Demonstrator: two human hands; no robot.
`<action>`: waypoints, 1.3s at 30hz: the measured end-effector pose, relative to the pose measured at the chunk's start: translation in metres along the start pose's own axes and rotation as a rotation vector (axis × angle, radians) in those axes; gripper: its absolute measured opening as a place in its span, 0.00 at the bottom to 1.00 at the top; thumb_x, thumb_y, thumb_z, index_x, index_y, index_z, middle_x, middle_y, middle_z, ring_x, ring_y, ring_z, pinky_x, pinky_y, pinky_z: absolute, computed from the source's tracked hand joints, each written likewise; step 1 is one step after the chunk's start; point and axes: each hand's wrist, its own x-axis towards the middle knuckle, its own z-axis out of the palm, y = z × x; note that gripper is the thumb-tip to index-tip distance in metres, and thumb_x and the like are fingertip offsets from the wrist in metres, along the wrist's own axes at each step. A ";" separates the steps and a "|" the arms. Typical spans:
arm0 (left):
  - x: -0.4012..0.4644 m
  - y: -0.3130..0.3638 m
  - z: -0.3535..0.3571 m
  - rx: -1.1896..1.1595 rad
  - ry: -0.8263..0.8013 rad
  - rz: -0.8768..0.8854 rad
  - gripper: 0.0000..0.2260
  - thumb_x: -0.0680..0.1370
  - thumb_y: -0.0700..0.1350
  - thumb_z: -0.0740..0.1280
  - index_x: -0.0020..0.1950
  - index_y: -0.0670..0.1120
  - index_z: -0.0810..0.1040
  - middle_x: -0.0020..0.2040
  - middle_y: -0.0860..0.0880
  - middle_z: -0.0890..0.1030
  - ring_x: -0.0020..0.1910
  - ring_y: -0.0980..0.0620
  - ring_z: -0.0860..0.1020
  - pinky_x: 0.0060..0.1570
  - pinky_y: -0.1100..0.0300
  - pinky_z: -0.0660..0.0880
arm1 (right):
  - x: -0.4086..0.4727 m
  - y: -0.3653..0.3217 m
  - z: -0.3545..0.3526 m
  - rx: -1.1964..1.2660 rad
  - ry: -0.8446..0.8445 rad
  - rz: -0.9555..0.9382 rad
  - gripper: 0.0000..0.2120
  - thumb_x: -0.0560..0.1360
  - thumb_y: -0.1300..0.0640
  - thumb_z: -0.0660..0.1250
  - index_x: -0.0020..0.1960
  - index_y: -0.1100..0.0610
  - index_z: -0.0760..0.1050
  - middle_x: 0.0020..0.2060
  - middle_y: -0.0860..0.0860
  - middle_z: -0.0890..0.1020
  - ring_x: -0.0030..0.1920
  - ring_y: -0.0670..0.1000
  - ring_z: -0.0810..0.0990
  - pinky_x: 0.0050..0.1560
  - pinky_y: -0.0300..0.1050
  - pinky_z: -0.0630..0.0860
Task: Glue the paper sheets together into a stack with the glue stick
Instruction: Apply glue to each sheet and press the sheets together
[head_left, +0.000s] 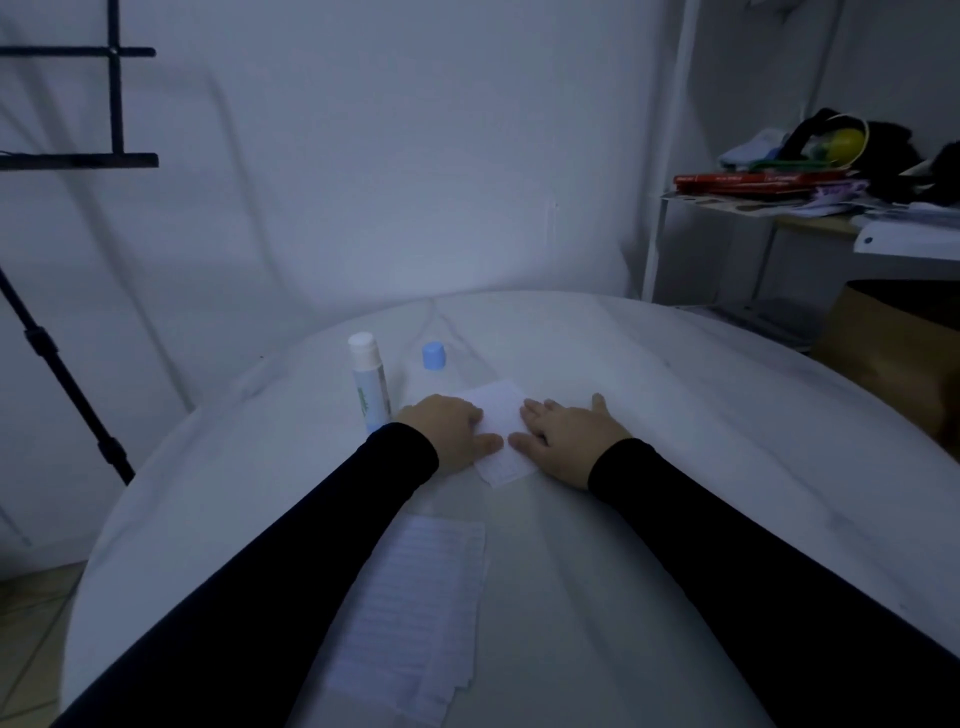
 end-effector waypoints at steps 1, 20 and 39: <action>-0.001 0.002 -0.002 0.002 0.024 -0.017 0.25 0.77 0.62 0.61 0.67 0.47 0.74 0.66 0.46 0.75 0.63 0.47 0.73 0.62 0.54 0.70 | 0.000 0.001 0.000 -0.013 0.029 0.018 0.27 0.81 0.43 0.45 0.76 0.55 0.54 0.76 0.48 0.56 0.75 0.48 0.57 0.71 0.64 0.46; -0.016 -0.024 -0.014 -0.052 -0.110 0.102 0.24 0.78 0.58 0.62 0.74 0.57 0.65 0.75 0.53 0.64 0.72 0.51 0.64 0.69 0.61 0.58 | -0.022 -0.002 -0.001 0.033 -0.065 -0.105 0.24 0.83 0.47 0.46 0.77 0.51 0.51 0.77 0.45 0.50 0.76 0.46 0.50 0.74 0.59 0.44; -0.047 -0.045 -0.013 -0.294 0.117 0.034 0.13 0.70 0.54 0.75 0.52 0.51 0.82 0.41 0.61 0.76 0.37 0.64 0.71 0.39 0.69 0.66 | -0.040 0.009 -0.001 0.110 0.256 0.045 0.26 0.75 0.38 0.58 0.71 0.47 0.66 0.70 0.46 0.68 0.71 0.49 0.63 0.72 0.65 0.41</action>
